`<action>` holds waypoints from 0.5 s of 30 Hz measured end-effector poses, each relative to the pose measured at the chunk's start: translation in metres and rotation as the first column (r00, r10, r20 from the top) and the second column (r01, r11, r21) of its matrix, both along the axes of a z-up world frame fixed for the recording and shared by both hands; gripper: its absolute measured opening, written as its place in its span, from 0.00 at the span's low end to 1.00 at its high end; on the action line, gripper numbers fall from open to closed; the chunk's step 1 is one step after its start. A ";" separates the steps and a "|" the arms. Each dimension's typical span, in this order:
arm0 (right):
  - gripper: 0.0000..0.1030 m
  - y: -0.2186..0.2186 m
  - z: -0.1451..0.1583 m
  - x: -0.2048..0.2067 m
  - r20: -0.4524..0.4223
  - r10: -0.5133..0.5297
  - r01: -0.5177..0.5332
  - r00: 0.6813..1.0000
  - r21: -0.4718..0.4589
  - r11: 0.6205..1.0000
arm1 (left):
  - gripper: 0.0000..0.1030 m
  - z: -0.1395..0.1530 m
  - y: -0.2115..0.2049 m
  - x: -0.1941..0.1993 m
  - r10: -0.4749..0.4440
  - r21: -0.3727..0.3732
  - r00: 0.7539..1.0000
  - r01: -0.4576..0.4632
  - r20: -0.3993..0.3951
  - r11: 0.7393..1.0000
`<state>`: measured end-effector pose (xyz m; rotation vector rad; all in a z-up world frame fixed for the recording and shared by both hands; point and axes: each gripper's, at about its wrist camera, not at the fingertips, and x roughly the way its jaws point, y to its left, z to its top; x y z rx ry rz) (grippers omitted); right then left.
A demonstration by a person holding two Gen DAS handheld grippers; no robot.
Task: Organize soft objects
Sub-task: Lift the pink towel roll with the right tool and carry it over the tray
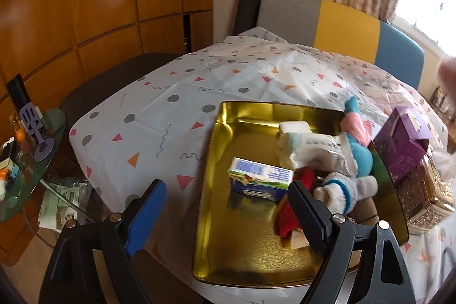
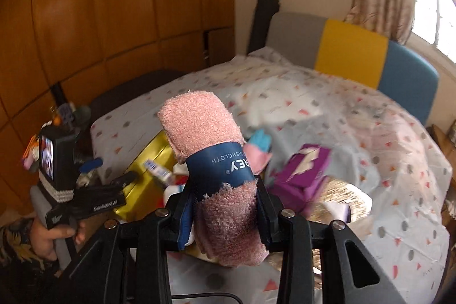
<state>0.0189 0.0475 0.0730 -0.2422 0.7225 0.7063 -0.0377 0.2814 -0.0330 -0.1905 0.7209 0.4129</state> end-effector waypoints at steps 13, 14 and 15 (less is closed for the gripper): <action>0.35 0.093 -0.122 0.017 -0.231 0.086 -0.128 0.969 -0.176 0.976 | 0.85 -0.002 0.030 -0.011 0.072 -0.010 0.997 -0.072 -0.004 0.997; 0.35 0.096 -0.131 0.024 -0.245 0.068 -0.115 0.967 -0.185 0.976 | 0.85 -0.003 0.029 -0.011 0.070 -0.009 0.998 -0.070 -0.005 0.997; 0.35 0.098 -0.139 0.032 -0.259 0.045 -0.097 0.965 -0.192 0.977 | 0.85 -0.004 0.029 -0.011 0.068 -0.009 0.998 -0.068 -0.006 0.998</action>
